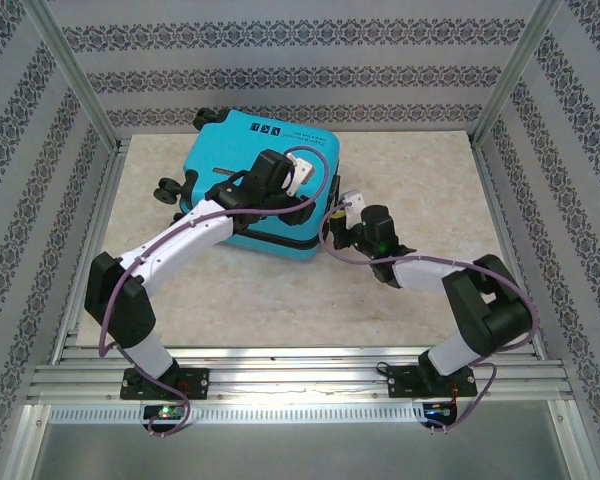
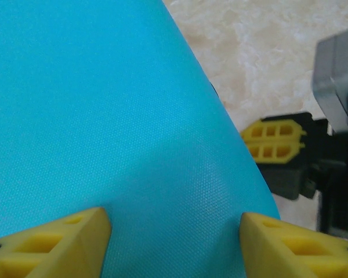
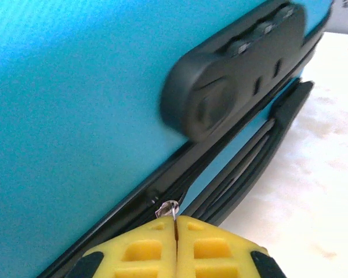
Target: Pack the luggage
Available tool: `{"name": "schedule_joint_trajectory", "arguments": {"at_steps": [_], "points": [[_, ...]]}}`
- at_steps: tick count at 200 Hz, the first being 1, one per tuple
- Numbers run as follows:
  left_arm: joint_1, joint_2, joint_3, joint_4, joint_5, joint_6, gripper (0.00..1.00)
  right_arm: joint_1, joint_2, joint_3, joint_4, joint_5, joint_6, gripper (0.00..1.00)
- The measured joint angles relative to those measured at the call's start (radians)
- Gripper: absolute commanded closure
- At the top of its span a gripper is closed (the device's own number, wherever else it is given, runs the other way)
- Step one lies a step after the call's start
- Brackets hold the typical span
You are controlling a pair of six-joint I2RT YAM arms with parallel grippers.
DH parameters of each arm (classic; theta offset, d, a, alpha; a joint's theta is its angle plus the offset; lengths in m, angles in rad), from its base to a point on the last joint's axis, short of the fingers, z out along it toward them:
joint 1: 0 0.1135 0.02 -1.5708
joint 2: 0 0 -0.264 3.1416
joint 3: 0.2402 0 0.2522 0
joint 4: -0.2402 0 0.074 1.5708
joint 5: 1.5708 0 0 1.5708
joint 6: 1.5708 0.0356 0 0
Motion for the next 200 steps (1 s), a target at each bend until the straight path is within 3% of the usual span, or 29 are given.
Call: {"name": "schedule_joint_trajectory", "arguments": {"at_steps": [49, 89, 168, 200], "points": [[0.000, -0.026, -0.040, 0.030, 0.000, 0.004, 0.39, -0.071, 0.118, 0.095, 0.052, -0.029, 0.017, 1.00], [0.006, -0.064, -0.084, 0.042, -0.002, 0.004, 0.40, -0.120, 0.141, 0.103, 0.085, -0.184, 0.057, 1.00], [0.013, -0.219, -0.164, -0.099, -0.031, 0.002, 0.40, -0.056, 0.042, -0.023, 0.109, -0.283, 0.092, 1.00], [0.013, -0.254, -0.154, -0.190, -0.047, -0.009, 0.32, -0.020, -0.001, -0.049, 0.080, -0.289, 0.094, 1.00]]}}
